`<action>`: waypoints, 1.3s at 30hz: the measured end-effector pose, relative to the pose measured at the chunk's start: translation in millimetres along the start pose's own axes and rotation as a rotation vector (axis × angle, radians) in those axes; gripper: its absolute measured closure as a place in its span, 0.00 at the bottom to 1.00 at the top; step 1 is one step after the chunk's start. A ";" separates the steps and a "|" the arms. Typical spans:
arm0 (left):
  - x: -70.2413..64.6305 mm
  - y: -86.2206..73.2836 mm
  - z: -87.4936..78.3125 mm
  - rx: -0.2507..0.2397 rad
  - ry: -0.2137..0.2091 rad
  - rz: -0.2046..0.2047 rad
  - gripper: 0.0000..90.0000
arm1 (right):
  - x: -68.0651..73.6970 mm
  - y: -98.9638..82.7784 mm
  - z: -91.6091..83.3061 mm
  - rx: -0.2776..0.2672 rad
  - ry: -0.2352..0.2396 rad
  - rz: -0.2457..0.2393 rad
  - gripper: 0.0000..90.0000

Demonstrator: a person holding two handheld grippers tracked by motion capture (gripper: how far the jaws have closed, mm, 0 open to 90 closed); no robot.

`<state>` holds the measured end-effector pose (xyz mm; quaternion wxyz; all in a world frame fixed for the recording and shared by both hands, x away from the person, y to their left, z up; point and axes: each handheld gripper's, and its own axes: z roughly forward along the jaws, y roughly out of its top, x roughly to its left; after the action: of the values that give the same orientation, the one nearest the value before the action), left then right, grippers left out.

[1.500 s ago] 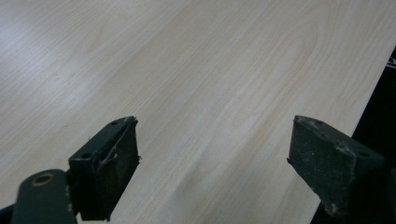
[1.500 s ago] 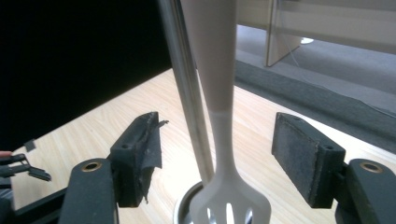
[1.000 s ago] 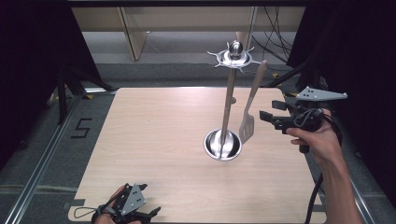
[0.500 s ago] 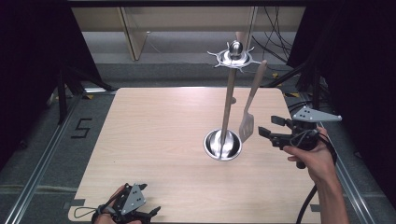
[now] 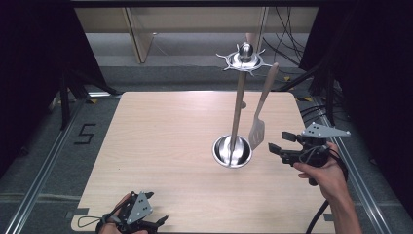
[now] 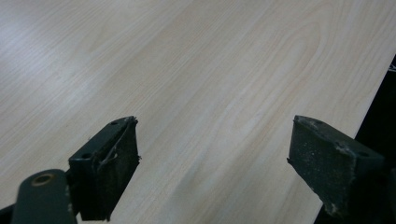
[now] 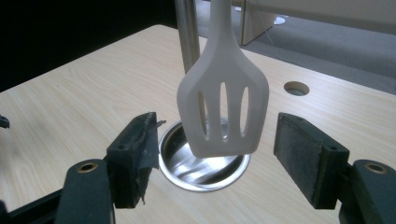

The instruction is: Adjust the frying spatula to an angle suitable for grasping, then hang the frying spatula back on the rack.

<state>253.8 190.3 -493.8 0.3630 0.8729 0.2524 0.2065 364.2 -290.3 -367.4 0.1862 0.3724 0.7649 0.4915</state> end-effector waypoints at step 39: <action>-0.9 1.1 0.2 -0.009 -0.003 0.001 0.17 | 10.7 -50.1 9.7 0.129 -0.002 0.000 0.32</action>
<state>253.5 189.0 -493.3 0.3673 0.8717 0.2504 0.2063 344.2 -288.3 -415.5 0.1623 0.3842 0.7948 0.4408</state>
